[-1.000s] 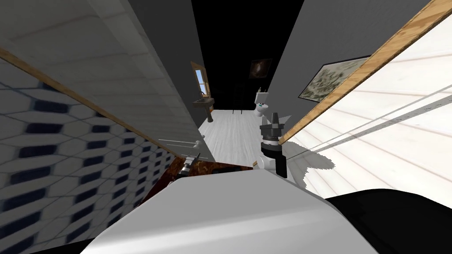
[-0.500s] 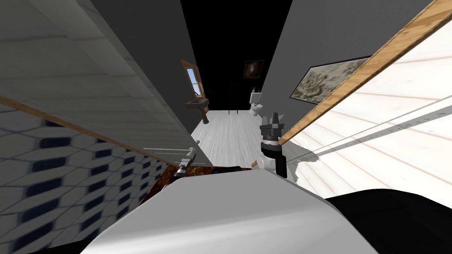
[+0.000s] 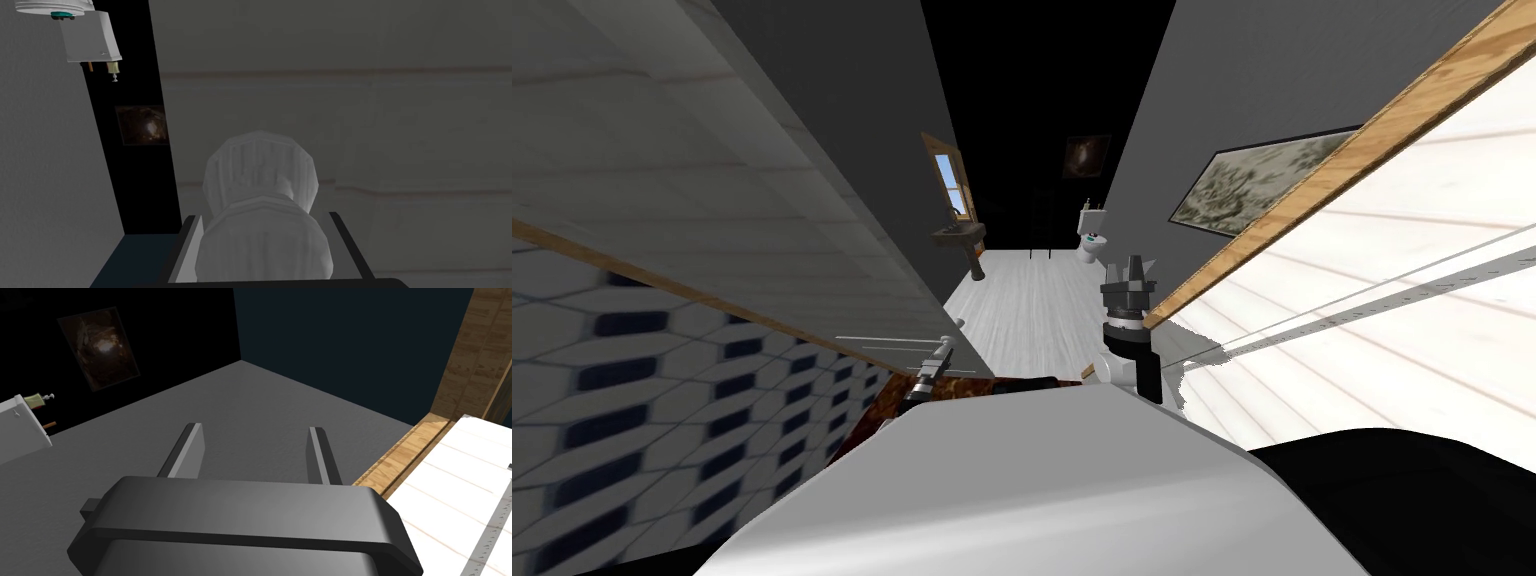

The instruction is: Pull the door open

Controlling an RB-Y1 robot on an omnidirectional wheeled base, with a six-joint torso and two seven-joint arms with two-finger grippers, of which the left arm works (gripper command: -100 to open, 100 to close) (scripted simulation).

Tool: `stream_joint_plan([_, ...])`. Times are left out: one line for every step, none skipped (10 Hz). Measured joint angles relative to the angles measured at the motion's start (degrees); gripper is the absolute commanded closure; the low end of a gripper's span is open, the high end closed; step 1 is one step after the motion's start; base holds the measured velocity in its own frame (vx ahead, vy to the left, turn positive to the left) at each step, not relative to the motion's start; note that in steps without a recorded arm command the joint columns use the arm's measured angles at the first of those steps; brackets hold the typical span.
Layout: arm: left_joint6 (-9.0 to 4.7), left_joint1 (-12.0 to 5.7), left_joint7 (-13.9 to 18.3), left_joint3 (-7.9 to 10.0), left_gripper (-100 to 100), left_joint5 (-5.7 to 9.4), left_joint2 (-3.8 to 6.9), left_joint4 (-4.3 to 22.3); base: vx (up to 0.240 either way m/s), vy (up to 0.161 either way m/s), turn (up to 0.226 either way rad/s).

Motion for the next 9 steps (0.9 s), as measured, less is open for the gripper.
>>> stream_joint_plan([0.00, 0.01, 0.0, -0.01, 100, -0.01, 0.00, 0.0, 0.000, 0.000, 0.000])
stream_joint_plan([-0.01, 0.02, 0.0, -0.01, 100, -0.01, 0.00, 0.0, -0.021, 0.014, -0.054])
stream_joint_plan([0.18, 0.12, 1.0, -0.20, 100, 0.48, 0.01, -0.2, -0.038, 0.022, -0.052])
stream_joint_plan([0.37, 0.04, 2.2, -0.42, 100, 0.94, 0.06, -0.2, -0.033, 0.017, -0.058])
stream_joint_plan([0.40, -0.11, 3.4, -0.62, 100, 1.46, 0.14, 0.0, -0.036, 0.014, -0.074])
stream_joint_plan([0.57, -0.08, 4.8, -0.86, 100, 2.05, 0.14, -0.2, -0.043, 0.022, -0.060])
stream_joint_plan([0.62, -0.33, 6.2, -1.14, 100, 2.70, 0.22, 0.1, -0.045, 0.024, -0.070])
stream_joint_plan([0.73, -0.39, 7.7, -1.43, 100, 3.35, 0.25, 0.1, -0.053, 0.034, -0.074])
stream_joint_plan([0.96, -0.37, 9.3, -1.79, 100, 4.07, 0.22, -0.2, -0.061, 0.033, -0.086])
